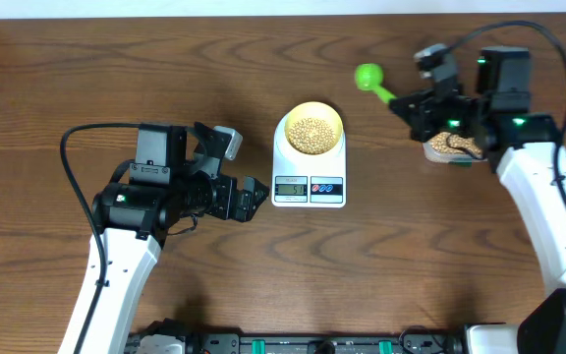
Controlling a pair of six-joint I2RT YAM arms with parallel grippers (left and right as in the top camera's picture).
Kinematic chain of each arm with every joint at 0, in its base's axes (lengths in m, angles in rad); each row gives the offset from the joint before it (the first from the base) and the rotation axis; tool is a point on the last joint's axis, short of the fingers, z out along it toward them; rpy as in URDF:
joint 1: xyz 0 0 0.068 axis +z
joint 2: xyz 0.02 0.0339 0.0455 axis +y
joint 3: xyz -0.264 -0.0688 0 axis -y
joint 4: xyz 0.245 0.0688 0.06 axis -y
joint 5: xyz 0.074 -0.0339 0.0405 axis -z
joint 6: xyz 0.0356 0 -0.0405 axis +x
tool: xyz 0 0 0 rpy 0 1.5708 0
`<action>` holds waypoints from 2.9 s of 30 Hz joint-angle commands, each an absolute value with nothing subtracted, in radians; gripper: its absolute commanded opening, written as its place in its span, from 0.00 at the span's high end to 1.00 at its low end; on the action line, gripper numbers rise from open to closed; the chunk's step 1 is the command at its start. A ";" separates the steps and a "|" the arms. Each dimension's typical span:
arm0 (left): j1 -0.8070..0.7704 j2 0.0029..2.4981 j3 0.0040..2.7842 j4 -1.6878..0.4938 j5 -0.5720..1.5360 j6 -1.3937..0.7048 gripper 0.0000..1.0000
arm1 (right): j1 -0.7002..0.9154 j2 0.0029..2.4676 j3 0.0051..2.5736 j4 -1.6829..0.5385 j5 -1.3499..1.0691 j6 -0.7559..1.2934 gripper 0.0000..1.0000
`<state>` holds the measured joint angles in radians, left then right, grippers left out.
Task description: Scoop item into bowl and weigh 50g on scale
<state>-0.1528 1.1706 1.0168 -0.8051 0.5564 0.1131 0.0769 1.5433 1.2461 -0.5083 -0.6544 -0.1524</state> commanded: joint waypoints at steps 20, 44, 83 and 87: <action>-0.155 1.171 1.019 -0.807 0.572 0.130 0.02 | 0.369 1.740 1.249 -0.373 -0.366 -0.192 0.99; -0.155 1.171 1.019 -0.807 0.572 0.131 0.02 | 0.414 1.768 1.248 -0.447 -0.238 -0.208 0.99; -0.155 1.171 1.019 -0.807 0.572 0.131 0.02 | 0.461 1.792 1.248 -0.459 -0.177 -0.244 0.99; -0.155 1.171 1.019 -0.807 0.572 0.131 0.02 | 0.461 1.792 1.248 -0.455 -0.223 -0.244 0.99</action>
<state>-0.1528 1.1706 1.0168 -0.8051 0.5564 0.1131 0.4496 1.7798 1.2461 -0.4545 -0.1898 -0.2314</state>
